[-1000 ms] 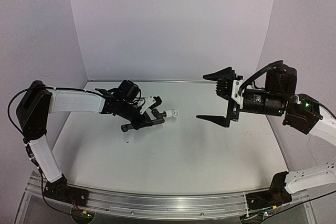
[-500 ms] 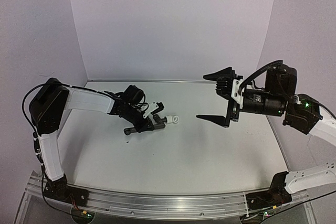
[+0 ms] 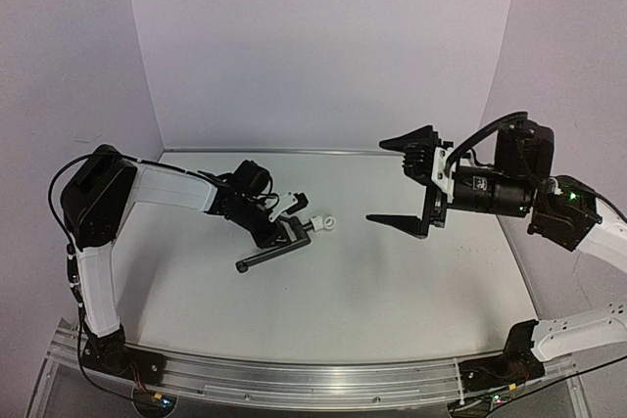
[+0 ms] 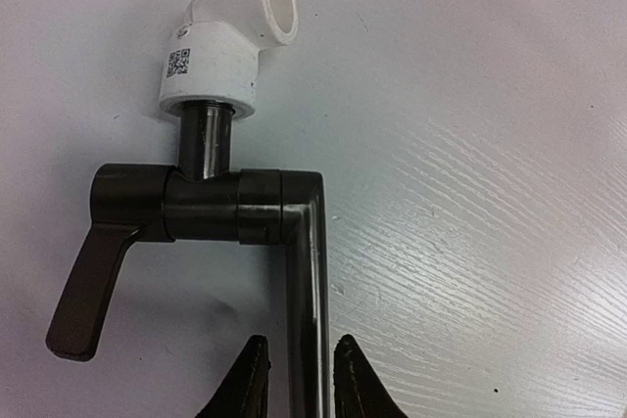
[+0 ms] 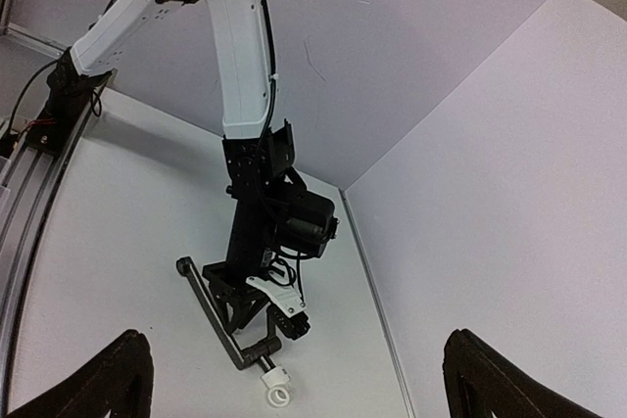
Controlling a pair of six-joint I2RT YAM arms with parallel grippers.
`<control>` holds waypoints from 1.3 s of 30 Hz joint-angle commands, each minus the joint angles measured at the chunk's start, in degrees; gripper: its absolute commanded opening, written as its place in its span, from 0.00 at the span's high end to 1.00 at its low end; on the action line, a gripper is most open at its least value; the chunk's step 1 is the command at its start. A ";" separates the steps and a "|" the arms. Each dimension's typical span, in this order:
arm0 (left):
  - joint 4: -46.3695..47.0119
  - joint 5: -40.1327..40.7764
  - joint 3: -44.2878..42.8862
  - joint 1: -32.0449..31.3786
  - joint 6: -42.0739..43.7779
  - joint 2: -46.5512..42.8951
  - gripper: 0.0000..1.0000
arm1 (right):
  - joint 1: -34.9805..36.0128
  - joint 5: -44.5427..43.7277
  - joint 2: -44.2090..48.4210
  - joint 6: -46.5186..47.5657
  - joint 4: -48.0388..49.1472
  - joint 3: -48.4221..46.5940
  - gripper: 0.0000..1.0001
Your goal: Install the water faucets
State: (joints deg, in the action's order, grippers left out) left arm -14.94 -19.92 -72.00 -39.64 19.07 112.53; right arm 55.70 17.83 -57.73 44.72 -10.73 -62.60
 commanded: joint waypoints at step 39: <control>-19.21 6.38 1.91 33.93 -39.91 -36.02 0.00 | -51.35 1.46 -27.71 -35.81 -18.04 -18.15 0.02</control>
State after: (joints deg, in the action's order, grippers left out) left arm -33.59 -18.72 -74.17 -5.96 -19.07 80.22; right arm 6.30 16.83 -90.01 9.33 -31.71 -87.82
